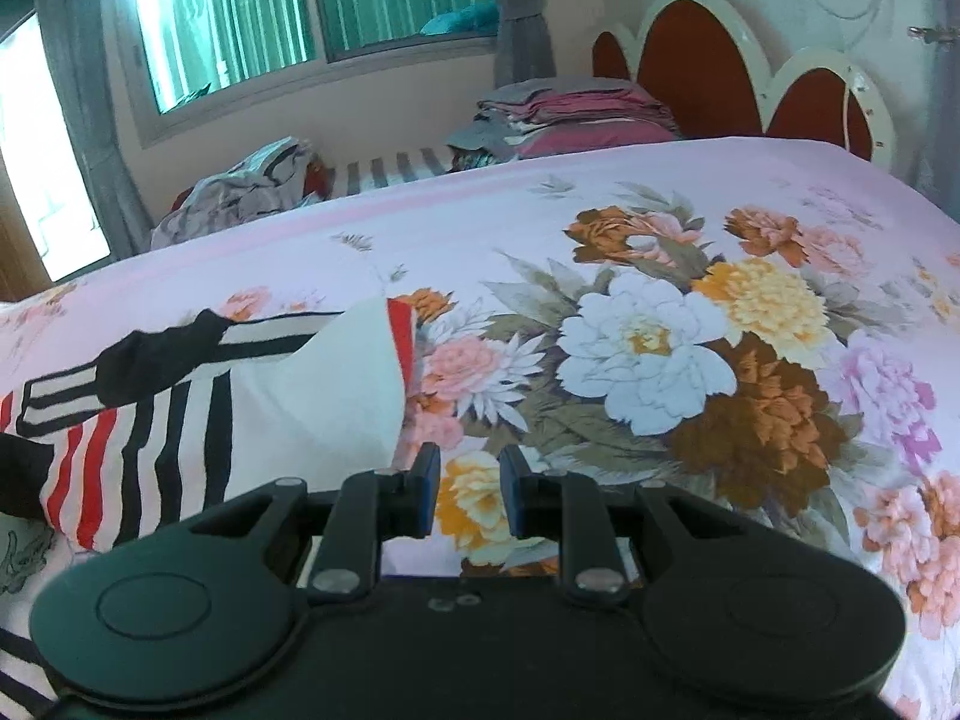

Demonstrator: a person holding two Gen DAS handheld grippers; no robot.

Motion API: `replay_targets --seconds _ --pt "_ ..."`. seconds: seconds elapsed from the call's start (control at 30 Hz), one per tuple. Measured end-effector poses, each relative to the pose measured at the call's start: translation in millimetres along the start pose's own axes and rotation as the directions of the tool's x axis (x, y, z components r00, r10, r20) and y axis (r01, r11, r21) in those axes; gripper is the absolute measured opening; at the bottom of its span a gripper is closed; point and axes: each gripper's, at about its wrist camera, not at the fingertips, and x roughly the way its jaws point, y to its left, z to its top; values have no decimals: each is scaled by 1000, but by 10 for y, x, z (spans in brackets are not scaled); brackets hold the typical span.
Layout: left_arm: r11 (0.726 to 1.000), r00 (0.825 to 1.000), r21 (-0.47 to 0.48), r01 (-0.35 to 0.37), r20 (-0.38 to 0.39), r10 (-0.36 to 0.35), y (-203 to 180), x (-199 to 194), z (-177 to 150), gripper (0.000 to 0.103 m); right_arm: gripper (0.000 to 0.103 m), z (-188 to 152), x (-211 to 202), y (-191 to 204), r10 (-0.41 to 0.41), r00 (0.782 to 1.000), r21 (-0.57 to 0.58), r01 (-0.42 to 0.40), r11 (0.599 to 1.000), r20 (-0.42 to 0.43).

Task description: Fold small clothes

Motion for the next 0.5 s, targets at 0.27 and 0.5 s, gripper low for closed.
replay_targets --seconds 0.27,0.5 --pt "1000 1000 5 9 -6 -9 72 153 77 46 47 437 522 -56 146 989 35 -146 989 -8" --pt "999 995 -20 40 91 -38 106 61 81 4 43 538 906 -143 198 980 153 -191 970 -30"
